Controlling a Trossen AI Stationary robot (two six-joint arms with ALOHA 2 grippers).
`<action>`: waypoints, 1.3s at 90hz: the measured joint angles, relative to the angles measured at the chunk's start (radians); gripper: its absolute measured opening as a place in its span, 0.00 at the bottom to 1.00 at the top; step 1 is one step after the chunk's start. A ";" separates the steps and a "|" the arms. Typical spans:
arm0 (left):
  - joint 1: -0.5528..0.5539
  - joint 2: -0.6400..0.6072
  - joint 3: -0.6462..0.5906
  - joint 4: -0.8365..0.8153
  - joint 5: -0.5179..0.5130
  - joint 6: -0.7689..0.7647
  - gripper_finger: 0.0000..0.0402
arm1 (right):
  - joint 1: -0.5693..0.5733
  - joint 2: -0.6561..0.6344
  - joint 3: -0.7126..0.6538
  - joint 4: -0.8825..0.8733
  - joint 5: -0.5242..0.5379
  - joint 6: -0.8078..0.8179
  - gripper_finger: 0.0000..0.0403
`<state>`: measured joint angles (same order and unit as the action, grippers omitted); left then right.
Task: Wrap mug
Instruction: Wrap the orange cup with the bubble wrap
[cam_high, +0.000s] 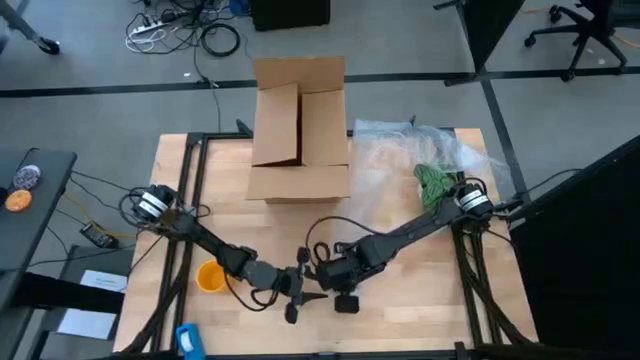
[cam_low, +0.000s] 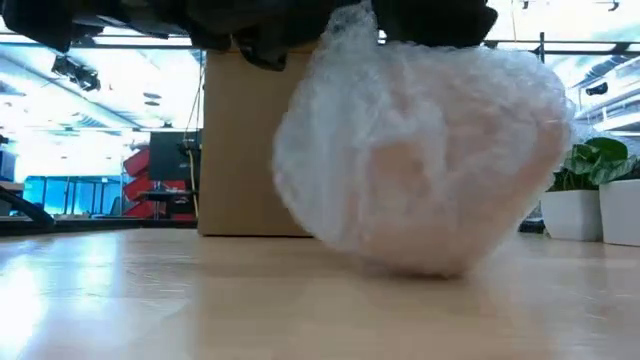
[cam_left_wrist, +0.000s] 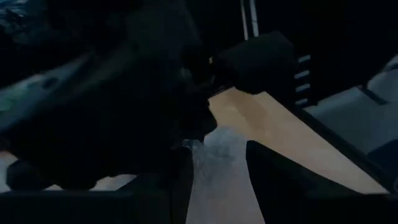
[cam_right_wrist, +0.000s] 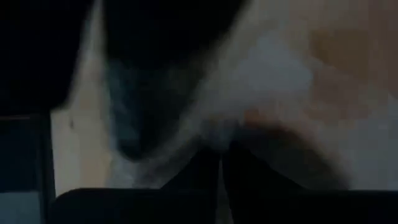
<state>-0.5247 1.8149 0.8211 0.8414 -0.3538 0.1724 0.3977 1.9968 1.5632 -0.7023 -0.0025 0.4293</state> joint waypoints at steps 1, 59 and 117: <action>0.000 0.003 0.000 0.001 0.000 -0.002 0.33 | 0.000 0.000 -0.005 0.008 0.000 0.000 0.00; 0.002 0.055 0.000 0.001 0.000 -0.031 0.33 | 0.029 -0.003 0.115 -0.154 -0.013 0.037 0.00; 0.002 0.056 0.000 0.004 0.000 -0.043 0.33 | 0.059 -0.005 0.267 -0.412 0.261 -0.088 0.02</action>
<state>-0.5228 1.8706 0.8211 0.8455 -0.3538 0.1295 0.4569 1.9919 1.8297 -1.1146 0.2588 0.3411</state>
